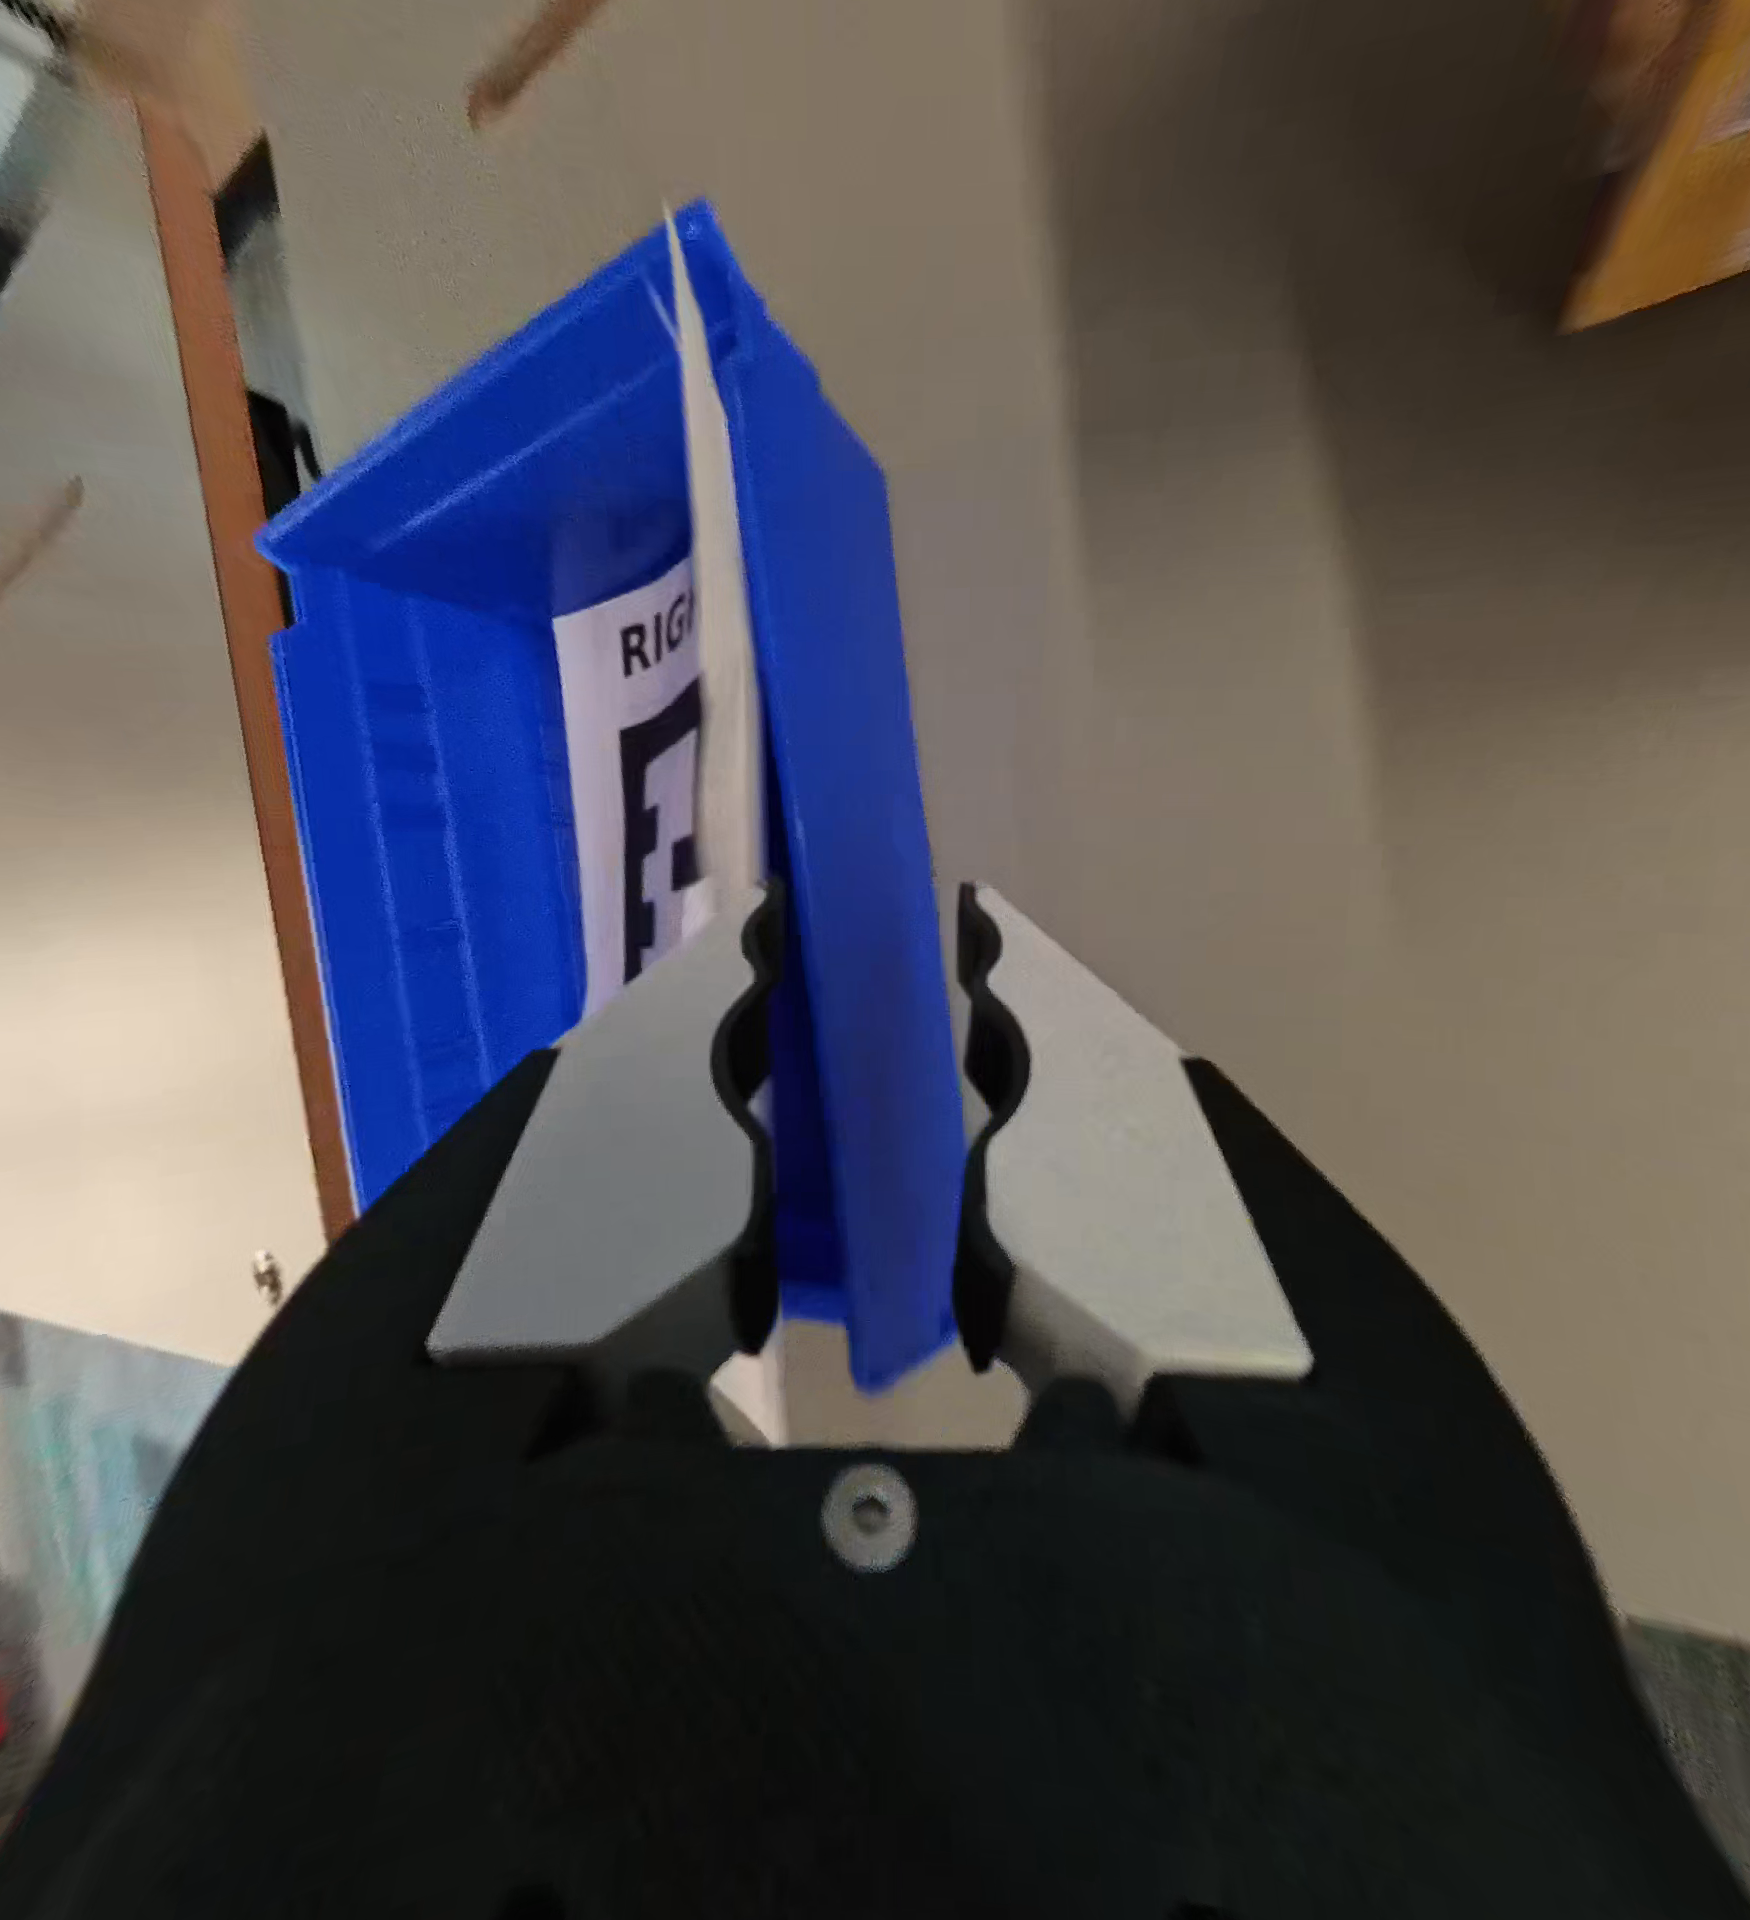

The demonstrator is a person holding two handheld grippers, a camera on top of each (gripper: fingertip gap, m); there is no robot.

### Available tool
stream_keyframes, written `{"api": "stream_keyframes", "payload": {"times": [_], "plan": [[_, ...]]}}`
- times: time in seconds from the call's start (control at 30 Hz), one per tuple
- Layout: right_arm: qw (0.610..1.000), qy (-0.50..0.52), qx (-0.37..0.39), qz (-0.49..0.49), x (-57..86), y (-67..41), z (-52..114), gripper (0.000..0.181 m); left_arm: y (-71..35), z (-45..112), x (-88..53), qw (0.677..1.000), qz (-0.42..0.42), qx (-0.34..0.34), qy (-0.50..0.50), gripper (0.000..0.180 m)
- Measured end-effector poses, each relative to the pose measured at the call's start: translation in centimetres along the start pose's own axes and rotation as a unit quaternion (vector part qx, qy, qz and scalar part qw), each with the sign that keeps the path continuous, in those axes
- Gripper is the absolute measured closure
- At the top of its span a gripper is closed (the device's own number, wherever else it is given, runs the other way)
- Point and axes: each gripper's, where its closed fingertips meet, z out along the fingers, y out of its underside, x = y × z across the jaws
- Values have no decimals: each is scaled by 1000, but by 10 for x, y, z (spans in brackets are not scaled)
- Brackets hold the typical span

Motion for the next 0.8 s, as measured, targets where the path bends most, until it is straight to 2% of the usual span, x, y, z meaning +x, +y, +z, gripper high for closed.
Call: {"api": "stream_keyframes", "payload": {"times": [0.03,0.23,0.33,0.43,0.5,0.6,0.67,0.7,0.8], "plan": [[1000,13,18,-8,9,4,-22,150,-3,3,12,1000,19,-3,13,140],[984,85,157,-21,66,77,-196,145,-4,18,117,989,125,-10,82,140],[962,134,236,10,100,148,-295,145,17,29,190,978,169,-19,120,140],[929,230,285,49,150,249,-385,152,60,42,283,962,213,-44,166,144],[901,310,295,70,189,327,-441,154,91,50,345,953,236,-54,184,145],[858,428,268,95,241,436,-523,154,136,58,454,937,278,-49,206,147],[820,502,247,118,264,490,-586,151,167,61,526,921,319,-50,219,165],[794,541,247,124,271,510,-622,154,185,59,558,906,342,-63,240,174],[700,650,273,117,284,550,-727,158,246,52,668,849,415,-92,315,180]]}}
